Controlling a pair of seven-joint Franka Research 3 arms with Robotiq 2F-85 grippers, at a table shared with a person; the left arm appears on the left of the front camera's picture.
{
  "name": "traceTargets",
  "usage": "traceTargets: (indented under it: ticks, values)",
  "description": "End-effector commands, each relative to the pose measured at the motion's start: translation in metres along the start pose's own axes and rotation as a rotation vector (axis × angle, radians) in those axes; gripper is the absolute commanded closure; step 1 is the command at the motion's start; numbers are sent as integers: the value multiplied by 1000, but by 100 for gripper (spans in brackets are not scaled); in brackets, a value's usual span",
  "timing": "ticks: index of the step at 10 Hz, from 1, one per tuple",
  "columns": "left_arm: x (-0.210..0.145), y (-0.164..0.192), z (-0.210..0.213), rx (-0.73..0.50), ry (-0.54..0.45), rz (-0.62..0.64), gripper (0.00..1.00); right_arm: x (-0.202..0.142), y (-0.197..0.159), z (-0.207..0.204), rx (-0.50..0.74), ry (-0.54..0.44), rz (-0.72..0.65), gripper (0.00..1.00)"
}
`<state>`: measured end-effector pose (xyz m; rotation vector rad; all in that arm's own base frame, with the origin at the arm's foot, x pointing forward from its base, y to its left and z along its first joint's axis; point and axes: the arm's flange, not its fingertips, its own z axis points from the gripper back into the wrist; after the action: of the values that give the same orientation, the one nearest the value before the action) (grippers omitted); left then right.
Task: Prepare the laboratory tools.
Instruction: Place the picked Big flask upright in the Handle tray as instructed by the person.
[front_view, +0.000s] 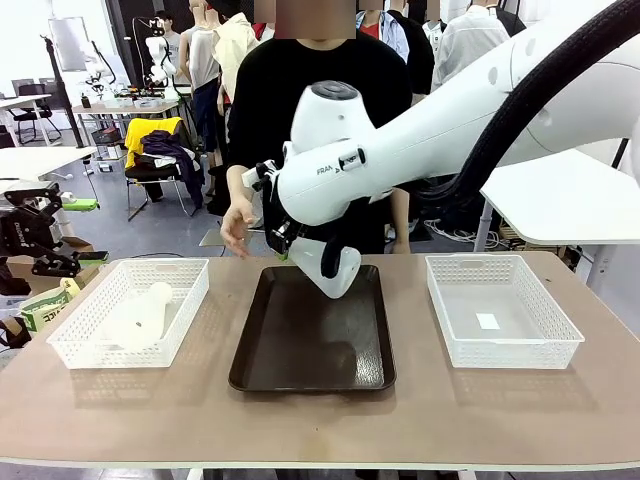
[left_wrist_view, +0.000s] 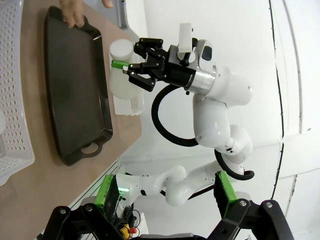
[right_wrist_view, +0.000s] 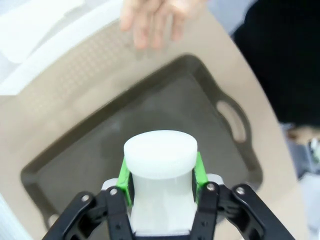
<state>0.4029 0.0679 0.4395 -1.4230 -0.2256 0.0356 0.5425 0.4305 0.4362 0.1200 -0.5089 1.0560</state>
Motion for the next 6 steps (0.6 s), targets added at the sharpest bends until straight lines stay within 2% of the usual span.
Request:
traceTargets:
  ticks: [1,3,6]
  values:
    - [0,0,1,-5,-3,-15,0,-34,-8,1,141,-83,59,100]
    - [0,0,1,-5,-3,-15,0,-45,-22,-5,250,-268,92,100]
    - [0,0,1,-5,-3,-15,0,-53,-30,-2,260,-481,140,100]
